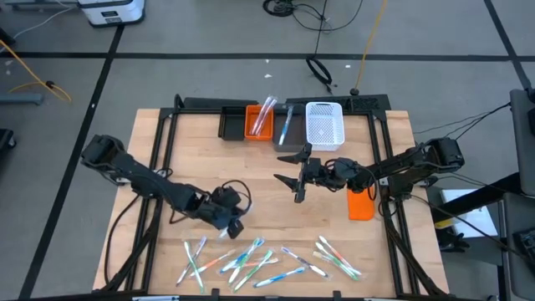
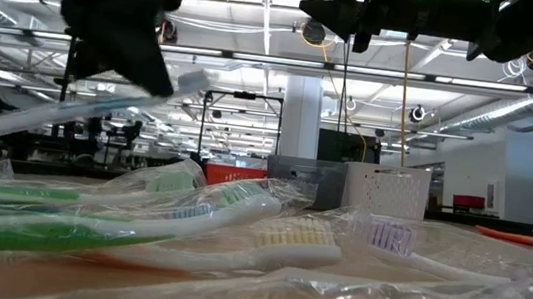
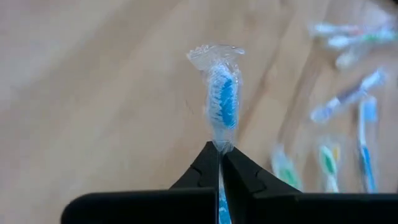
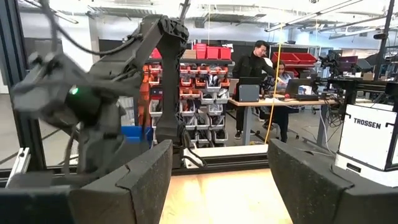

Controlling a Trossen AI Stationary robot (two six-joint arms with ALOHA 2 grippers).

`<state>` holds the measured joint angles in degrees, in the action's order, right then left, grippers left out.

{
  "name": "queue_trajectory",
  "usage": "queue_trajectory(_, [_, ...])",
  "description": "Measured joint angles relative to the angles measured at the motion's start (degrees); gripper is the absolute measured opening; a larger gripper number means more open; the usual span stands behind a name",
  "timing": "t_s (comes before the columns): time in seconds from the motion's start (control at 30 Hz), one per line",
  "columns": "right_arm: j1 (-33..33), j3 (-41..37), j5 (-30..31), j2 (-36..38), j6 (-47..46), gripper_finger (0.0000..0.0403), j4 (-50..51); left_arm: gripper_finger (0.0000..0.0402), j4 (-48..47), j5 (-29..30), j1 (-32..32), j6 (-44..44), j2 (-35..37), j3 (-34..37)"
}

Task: Pick & Place Toothbrushes
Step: Put the blue toothbrush into the gray bin

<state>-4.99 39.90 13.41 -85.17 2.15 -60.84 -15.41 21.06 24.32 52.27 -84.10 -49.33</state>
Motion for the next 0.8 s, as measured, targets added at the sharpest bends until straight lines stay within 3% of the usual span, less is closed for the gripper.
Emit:
queue_trajectory(0.3, [0.01,0.00,0.00,0.00,-1.52,0.0254,-0.05,0.0001,10.52,8.43,-4.88,-17.51,5.58,0.00])
queue_trajectory(0.8, [0.00,0.00,-0.04,0.00,-1.75,0.0254,-0.20,0.0002,30.10,7.01,-11.95,-37.33,6.17,-0.03])
